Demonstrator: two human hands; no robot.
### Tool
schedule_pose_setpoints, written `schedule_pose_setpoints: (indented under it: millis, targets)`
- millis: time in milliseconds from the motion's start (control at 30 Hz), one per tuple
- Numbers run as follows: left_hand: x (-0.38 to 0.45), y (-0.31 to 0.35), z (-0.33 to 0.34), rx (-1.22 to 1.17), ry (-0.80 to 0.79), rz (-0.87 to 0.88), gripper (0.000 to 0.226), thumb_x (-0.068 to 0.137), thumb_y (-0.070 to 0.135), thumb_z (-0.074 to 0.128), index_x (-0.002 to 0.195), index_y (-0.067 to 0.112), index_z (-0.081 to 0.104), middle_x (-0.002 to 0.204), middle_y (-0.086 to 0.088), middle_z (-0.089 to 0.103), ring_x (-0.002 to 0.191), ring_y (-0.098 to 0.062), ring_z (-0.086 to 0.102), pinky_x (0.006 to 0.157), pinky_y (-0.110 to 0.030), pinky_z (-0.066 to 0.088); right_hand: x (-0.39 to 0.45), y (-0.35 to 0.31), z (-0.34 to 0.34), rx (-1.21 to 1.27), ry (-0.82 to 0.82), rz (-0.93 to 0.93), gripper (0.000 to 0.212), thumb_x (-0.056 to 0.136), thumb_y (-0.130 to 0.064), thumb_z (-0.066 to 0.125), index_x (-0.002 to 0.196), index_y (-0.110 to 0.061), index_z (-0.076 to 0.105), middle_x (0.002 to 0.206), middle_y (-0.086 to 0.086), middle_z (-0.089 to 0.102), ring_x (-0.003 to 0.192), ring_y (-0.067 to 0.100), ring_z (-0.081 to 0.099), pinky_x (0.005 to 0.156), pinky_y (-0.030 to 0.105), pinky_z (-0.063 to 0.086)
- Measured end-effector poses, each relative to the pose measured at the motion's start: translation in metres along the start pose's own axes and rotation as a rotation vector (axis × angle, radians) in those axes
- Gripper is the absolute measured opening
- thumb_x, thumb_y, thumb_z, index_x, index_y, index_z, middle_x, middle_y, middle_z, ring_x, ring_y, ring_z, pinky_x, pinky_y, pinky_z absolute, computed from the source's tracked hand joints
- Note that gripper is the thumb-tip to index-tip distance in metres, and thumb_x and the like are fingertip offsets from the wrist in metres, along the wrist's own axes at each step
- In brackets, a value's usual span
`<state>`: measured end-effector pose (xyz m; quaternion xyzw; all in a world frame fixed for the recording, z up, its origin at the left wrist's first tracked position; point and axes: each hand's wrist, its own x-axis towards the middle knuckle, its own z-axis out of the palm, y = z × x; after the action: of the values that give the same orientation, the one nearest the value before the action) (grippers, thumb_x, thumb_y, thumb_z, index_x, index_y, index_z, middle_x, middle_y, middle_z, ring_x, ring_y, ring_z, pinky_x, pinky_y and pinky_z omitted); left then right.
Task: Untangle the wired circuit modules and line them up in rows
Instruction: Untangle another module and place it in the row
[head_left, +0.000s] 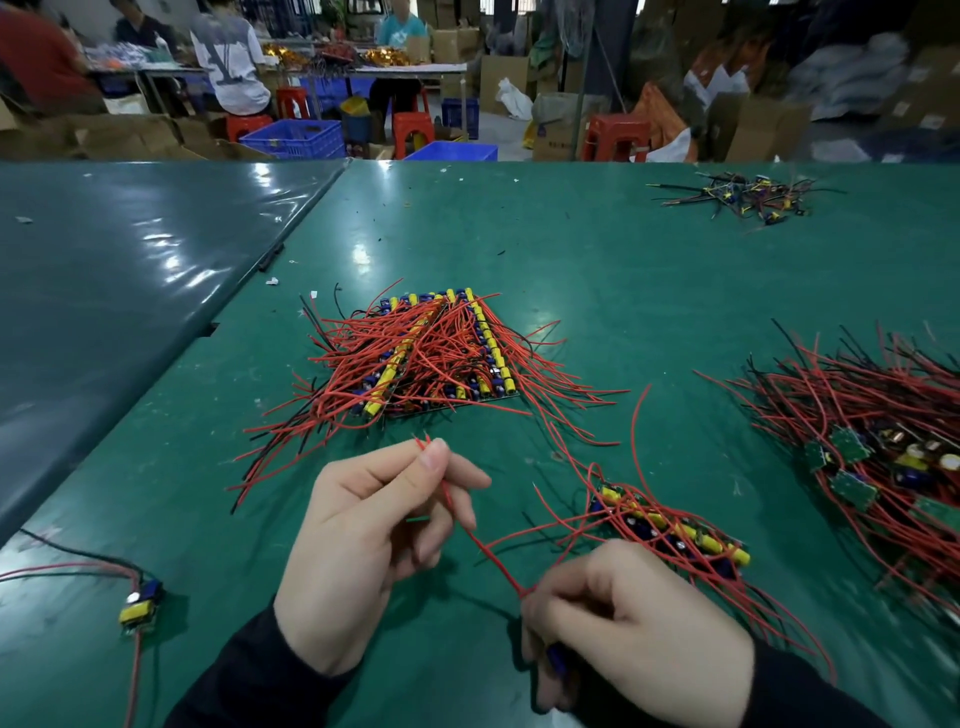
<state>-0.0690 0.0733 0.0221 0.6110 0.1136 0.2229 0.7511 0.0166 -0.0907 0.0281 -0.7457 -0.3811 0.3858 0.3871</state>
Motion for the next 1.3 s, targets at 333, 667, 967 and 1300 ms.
schedule_pose_setpoints:
  millis: [333,667,967,1300]
  targets:
    - [0.005,-0.002,-0.001,-0.046,0.225,0.031,0.027,0.077,0.024,0.058,0.068,0.002,0.072,0.056,-0.01,0.06,0.033,-0.011,0.04,0.032,-0.013,0.028,-0.003,-0.007,0.0,0.229,-0.143,-0.095,0.023,0.091,-0.017,0.054,0.072,-0.016,0.067,0.062,0.003,0.066,0.057,0.014,0.059,0.06,0.022,0.048]
    - [0.009,0.002,-0.007,-0.139,0.295,-0.031,0.022,0.071,0.022,0.061,0.064,0.007,0.075,0.056,-0.008,0.063,0.035,-0.008,0.045,0.036,-0.012,0.034,-0.005,-0.006,-0.006,0.284,-0.126,-0.238,0.023,0.09,-0.024,0.058,0.083,-0.01,0.075,0.065,-0.007,0.057,0.053,-0.003,0.048,0.054,0.01,0.037]
    - [0.008,-0.005,0.001,-0.261,-0.098,-0.438,0.063,0.075,0.055,0.045,0.096,0.002,0.071,0.087,-0.018,0.069,0.065,-0.02,0.065,0.054,-0.025,0.054,0.004,0.0,-0.004,0.778,0.182,-0.137,0.031,0.07,-0.031,0.063,0.089,-0.01,0.075,0.067,0.003,0.065,0.048,0.011,0.057,0.04,0.015,0.039]
    - [-0.005,-0.007,0.01,-0.017,-0.319,-0.404,0.014,0.082,0.01,0.068,0.086,-0.001,0.061,0.058,-0.011,0.054,0.041,-0.017,0.051,0.039,-0.02,0.043,0.003,0.002,-0.002,0.552,0.413,-0.238,0.026,0.068,-0.027,0.068,0.088,-0.013,0.075,0.068,0.006,0.068,0.058,0.011,0.06,0.047,0.019,0.044]
